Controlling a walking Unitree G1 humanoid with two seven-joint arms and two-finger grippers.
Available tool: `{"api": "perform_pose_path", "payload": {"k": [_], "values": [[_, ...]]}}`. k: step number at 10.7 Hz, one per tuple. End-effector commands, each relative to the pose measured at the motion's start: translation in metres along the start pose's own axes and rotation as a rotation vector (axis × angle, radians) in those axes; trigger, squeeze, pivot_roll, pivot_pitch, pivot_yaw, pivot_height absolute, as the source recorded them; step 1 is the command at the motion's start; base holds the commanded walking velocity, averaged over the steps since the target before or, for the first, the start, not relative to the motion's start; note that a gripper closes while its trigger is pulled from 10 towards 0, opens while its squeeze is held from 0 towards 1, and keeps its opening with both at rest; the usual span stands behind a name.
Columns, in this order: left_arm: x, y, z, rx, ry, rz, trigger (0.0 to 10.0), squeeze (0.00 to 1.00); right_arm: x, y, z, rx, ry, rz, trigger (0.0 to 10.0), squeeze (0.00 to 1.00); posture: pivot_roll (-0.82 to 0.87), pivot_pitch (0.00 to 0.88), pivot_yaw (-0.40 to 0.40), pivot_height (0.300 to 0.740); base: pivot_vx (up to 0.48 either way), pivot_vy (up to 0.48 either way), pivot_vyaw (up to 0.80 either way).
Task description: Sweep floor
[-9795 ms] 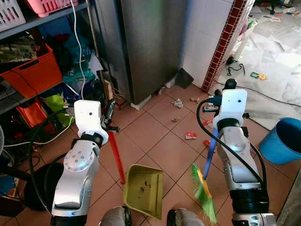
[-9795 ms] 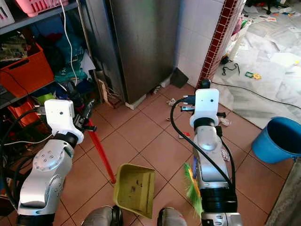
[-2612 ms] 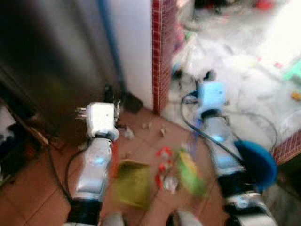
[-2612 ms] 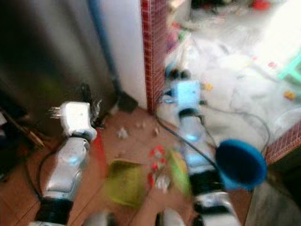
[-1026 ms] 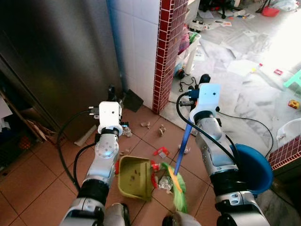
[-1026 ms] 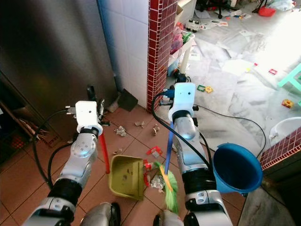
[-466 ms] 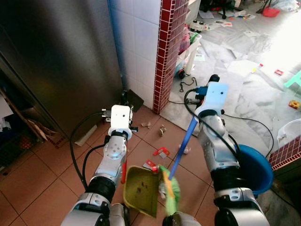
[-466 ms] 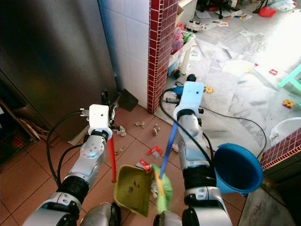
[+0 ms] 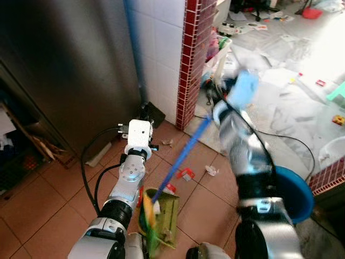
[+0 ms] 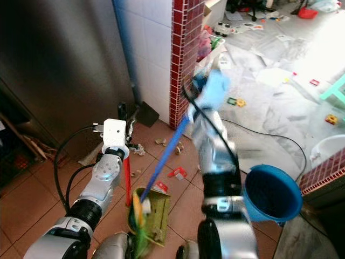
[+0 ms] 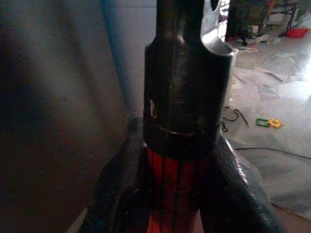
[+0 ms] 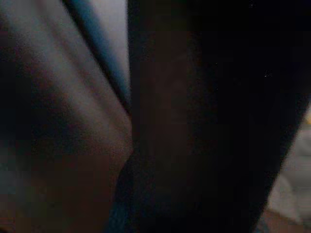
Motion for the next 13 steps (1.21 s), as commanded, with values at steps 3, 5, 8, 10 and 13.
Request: {"api": "perform_pose_path", "payload": {"k": [3, 5, 8, 10, 13], "values": [[-0.006, 0.003, 0.002, -0.015, -0.019, -0.019, 10.0, 0.0, 0.018, 0.069, -0.007, -0.326, 0.135, -0.217, 10.0, 0.0, -0.08, 0.083, 0.002, 0.74, 0.0, 0.0, 0.0], [-0.001, 0.002, 0.0, -0.012, -0.001, -0.044, 10.0, 0.0, 0.004, 0.081, -0.012, -0.418, 0.069, -0.363, 10.0, 0.0, -0.07, 0.082, 0.002, 0.74, 0.0, 0.0, 0.0], [0.001, 0.015, 0.0, -0.075, -0.003, -0.017, 10.0, 0.0, -0.017, 0.058, -0.019, -0.389, -0.011, -0.486, 10.0, 0.0, -0.07, 0.073, 0.003, 0.74, 0.0, 0.0, 0.0], [0.009, 0.028, -0.003, -0.119, 0.022, -0.028, 10.0, 0.0, -0.025, 0.035, -0.025, -0.337, -0.05, -0.549, 10.0, 0.0, -0.06, 0.066, 0.014, 0.74, 0.0, 0.0, 0.0], [0.014, 0.068, -0.022, -0.25, 0.005, -0.058, 10.0, 0.0, -0.044, 0.005, -0.041, -0.266, -0.119, -0.61, 10.0, 0.0, -0.04, 0.048, 0.025, 0.74, 0.0, 0.0, 0.0]]}}
Point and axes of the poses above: a point about 5 cm out from each wrist's last joint towards the gripper, its own z axis pointing out of the wrist towards the gripper, its own y axis along the axis of the wrist's last joint, x = y × z, the point moved 3 cm from there along z, pointing out of the wrist towards the gripper, and after that the axes turned 14 degrees about -z, right-handed, at the moved point
